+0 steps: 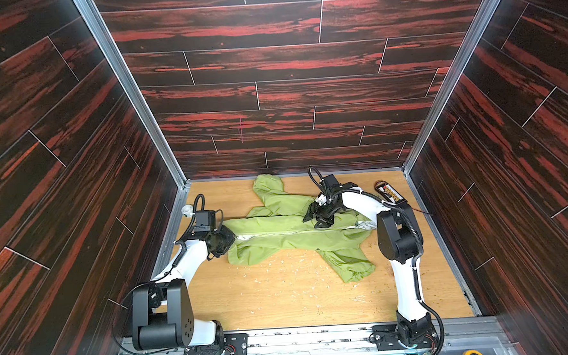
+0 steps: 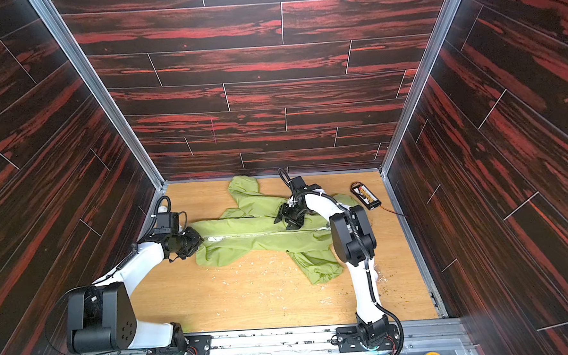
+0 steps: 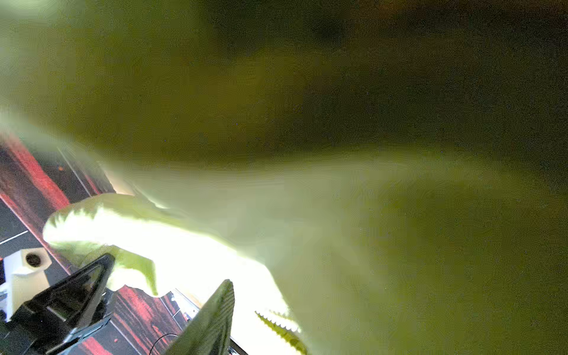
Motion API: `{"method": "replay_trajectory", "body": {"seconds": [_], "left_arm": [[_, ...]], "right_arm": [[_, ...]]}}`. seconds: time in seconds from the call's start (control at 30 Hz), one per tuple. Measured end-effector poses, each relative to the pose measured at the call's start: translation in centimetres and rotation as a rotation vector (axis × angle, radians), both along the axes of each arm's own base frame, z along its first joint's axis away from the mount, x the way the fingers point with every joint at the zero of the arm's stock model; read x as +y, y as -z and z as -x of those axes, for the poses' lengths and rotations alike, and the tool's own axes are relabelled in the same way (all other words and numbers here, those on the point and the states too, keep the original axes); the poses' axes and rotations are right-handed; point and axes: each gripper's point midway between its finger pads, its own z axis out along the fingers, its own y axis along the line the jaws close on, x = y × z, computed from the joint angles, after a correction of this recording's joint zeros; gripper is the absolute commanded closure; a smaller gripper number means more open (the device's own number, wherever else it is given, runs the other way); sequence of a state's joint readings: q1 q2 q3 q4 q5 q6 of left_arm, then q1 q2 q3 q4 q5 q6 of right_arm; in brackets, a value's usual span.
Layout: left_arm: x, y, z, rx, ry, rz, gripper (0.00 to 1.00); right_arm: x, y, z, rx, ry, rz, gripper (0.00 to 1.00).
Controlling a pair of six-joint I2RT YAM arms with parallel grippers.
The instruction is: Zip up the jacket
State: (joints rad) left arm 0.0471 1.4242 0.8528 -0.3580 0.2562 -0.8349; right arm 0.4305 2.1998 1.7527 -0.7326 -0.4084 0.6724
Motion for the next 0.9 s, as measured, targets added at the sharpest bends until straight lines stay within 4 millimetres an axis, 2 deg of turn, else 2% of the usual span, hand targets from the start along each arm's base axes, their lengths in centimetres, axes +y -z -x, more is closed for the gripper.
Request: {"method": "replay_trajectory", "body": {"seconds": [0.07,0.13,0.17,0.33,0.47,0.57,0.77,0.9], "left_arm": [[0.1,0.0,0.0,0.000,-0.004,-0.002,0.86],[0.1,0.0,-0.1,-0.003,-0.004,-0.002,0.98],[0.1,-0.1,-0.2,-0.006,-0.005,-0.001,1.00],[-0.7,-0.6,-0.5,-0.031,0.029,0.033,1.00],[-2.5,-1.9,-0.7,-0.058,0.110,0.116,1.00],[-4.3,-4.5,-1.3,-0.114,0.190,0.197,1.00],[-8.0,-11.7,-2.2,-0.268,0.353,0.394,1.00],[-10.6,-15.9,-2.1,-0.338,0.457,0.507,1.00]], "right_arm": [[-0.1,-0.4,0.2,-0.004,0.000,-0.001,0.38],[-0.1,-0.8,0.2,-0.011,0.001,-0.005,0.38],[-0.1,-1.0,0.2,-0.016,0.001,-0.006,0.38],[-0.2,-2.6,0.1,-0.046,0.002,-0.014,0.38],[-0.2,-5.3,0.2,-0.095,-0.002,-0.039,0.36],[0.1,-8.3,0.4,-0.143,-0.010,-0.087,0.36],[2.0,-16.1,1.2,-0.242,-0.025,-0.309,0.34],[3.3,-19.0,2.2,-0.250,-0.022,-0.468,0.32]]}}
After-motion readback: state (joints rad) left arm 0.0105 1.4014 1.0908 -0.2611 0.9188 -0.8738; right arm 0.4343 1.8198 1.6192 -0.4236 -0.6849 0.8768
